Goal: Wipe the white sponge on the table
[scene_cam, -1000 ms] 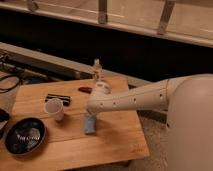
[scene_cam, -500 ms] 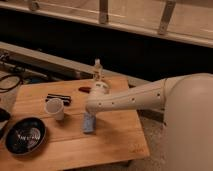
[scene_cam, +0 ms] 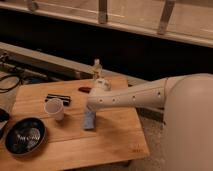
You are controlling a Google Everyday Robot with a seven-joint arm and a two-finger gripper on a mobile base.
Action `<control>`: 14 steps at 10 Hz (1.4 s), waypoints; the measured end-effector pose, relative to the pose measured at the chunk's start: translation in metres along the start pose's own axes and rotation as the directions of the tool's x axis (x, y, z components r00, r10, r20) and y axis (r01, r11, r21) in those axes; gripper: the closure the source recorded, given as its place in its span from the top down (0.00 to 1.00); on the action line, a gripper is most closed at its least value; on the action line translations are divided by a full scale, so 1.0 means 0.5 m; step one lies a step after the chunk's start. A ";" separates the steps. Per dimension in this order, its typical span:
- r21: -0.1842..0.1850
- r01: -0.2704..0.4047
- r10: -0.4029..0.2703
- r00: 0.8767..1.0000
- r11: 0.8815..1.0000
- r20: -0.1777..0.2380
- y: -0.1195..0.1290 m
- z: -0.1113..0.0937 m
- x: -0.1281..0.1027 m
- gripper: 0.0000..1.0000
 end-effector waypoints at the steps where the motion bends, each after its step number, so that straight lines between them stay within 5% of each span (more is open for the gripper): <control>1: 0.004 -0.016 0.016 1.000 1.000 0.001 -0.028 0.000 -0.010 0.00; 4: 0.016 -0.115 0.115 0.993 0.993 -0.004 -0.132 -0.006 -0.005 0.00; 6: 0.018 -0.156 0.156 0.987 0.988 -0.022 -0.184 -0.022 0.053 0.00; 9: 0.019 -0.128 0.129 0.991 0.992 -0.023 -0.168 -0.037 0.074 0.00; 14: 0.019 -0.060 0.061 0.997 0.998 -0.041 -0.123 -0.016 0.004 0.00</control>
